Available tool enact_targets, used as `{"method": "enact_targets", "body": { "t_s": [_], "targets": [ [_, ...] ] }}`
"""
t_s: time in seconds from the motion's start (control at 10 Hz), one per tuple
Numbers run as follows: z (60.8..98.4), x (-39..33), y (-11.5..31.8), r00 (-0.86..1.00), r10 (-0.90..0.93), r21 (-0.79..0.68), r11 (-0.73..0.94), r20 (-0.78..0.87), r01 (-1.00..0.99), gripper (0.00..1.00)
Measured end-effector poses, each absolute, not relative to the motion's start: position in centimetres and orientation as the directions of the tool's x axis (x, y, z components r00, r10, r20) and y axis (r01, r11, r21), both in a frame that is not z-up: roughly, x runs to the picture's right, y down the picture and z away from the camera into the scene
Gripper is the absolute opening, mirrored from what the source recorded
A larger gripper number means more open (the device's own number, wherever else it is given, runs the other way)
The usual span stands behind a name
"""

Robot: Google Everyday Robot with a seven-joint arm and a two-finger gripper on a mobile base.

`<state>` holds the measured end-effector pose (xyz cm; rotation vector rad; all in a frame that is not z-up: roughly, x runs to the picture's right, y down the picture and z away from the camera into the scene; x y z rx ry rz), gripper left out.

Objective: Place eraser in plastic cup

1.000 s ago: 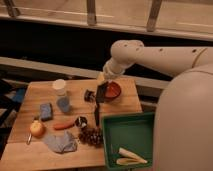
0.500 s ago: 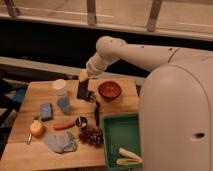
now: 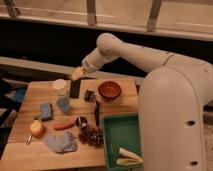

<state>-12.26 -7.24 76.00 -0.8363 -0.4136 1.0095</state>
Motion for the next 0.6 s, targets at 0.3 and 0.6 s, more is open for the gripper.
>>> {"method": "enact_targets", "body": {
  "t_s": [0.3, 0.6],
  "targets": [
    [77.5, -13.0, -6.1, 0.522, 0.851, -0.773, 0.295, -0.054, -0.562, 0.0],
    [79.6, -18.0, -5.7, 0.575, 0.818, -0.774, 0.365, 0.001, -0.517, 0.0]
  ]
}}
